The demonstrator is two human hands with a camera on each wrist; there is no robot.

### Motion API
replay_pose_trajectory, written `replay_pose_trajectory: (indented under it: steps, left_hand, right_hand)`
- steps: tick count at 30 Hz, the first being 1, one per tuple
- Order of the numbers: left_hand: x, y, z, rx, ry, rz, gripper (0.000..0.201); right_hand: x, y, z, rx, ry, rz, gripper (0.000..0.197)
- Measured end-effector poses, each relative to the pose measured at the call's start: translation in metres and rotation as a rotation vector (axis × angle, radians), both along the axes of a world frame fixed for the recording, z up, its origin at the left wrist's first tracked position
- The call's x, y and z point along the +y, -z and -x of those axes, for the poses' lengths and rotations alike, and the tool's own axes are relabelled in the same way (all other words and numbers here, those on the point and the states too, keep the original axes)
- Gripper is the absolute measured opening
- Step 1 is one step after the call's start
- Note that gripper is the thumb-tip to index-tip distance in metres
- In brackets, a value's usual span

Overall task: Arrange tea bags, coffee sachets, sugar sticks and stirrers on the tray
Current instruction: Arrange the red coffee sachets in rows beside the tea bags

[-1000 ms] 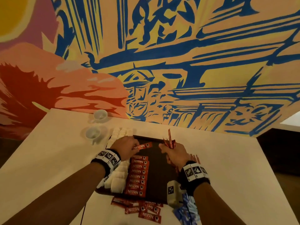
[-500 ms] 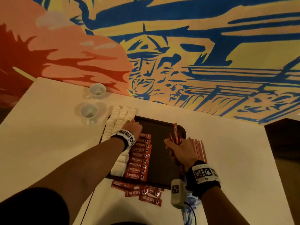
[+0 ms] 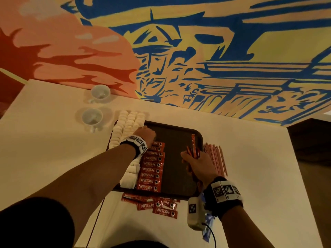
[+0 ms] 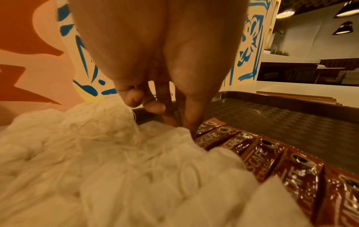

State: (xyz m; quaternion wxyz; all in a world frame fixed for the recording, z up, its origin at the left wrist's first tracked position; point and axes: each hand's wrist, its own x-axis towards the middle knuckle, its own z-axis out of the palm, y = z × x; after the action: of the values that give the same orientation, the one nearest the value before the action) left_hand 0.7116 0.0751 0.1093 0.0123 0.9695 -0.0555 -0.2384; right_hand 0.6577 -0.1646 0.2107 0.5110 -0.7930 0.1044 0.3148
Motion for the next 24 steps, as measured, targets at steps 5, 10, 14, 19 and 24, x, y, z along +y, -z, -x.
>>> replay_pose_trajectory:
  steps: [5,10,14,19,24]
  left_hand:
    - [-0.002,-0.013,0.006,-0.024,-0.047,0.036,0.03]
    - [0.003,-0.046,0.019,-0.089,-0.119,0.157,0.037]
    - [0.002,-0.092,0.037,-0.221,-0.266,0.448,0.037]
    - [-0.006,-0.16,0.071,-0.304,-0.305,0.827,0.022]
    - [-0.017,-0.208,0.106,-0.272,-0.281,1.036,0.025]
  right_hand:
    - [-0.003,-0.005,0.003,-0.051,-0.01,-0.001,0.023]
    - [-0.004,-0.017,0.004,-0.092,-0.038,-0.02,0.026]
    - [0.001,-0.039,0.004,-0.205,-0.138,-0.06,0.022]
    - [0.004,-0.062,0.006,-0.359,-0.328,-0.033,0.021]
    - [0.002,-0.081,0.018,-0.476,-0.49,-0.006,0.014]
